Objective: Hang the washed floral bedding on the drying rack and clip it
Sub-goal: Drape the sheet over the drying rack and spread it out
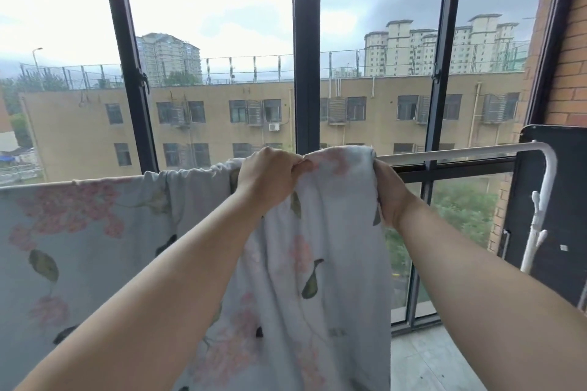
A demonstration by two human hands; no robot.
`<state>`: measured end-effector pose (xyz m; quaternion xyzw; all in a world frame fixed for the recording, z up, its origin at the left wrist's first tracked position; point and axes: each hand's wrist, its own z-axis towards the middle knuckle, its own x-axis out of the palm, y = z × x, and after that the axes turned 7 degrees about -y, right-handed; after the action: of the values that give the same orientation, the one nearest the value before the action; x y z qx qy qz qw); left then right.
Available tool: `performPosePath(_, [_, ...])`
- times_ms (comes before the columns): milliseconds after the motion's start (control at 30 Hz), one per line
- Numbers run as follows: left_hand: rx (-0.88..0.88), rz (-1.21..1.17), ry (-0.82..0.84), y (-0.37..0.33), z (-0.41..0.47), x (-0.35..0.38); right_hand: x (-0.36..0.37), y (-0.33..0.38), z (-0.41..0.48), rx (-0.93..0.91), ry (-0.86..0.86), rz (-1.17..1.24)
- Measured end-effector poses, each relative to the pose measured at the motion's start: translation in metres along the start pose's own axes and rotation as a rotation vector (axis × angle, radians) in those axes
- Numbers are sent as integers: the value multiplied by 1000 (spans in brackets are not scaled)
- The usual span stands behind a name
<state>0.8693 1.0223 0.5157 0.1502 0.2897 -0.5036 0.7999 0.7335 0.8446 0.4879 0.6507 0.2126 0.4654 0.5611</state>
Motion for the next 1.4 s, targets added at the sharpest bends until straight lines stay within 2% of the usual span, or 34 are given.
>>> performPosePath(100, [-5, -49, -36, 5, 2, -2, 8, 3, -2, -28, -7, 51])
performPosePath(233, [-137, 58, -112, 25, -3, -6, 9, 14, -9, -53, -68, 30])
performPosePath(433, [-522, 25, -307, 52, -10, -34, -14, 38, -17, -85, -245, 81])
performPosePath(500, [-483, 55, -334, 44, -8, -35, -20, 38, -19, -69, -236, 78])
performPosePath(600, [-178, -2, -281, 6, -3, -24, -21, 30, -21, 8, -179, 41])
performPosePath(667, [3, -29, -103, -22, 1, -13, -17, 25, -23, 13, -138, 50])
performPosePath(733, [90, 22, 87, -37, 3, 0, -14, 20, -26, -18, -105, 87])
performPosePath(867, [38, -45, 9, -33, 2, 15, -11, 16, -37, -60, -69, 139])
performPosePath(1133, [-18, -135, -54, -19, -5, -2, -3, 14, -47, -58, -66, 140])
performPosePath(1267, [-67, 11, -11, -1, -9, -25, -9, 24, -45, -44, -110, 110])
performPosePath(1400, [-353, 302, 68, 9, -8, -55, -15, 37, -40, -34, -209, 64])
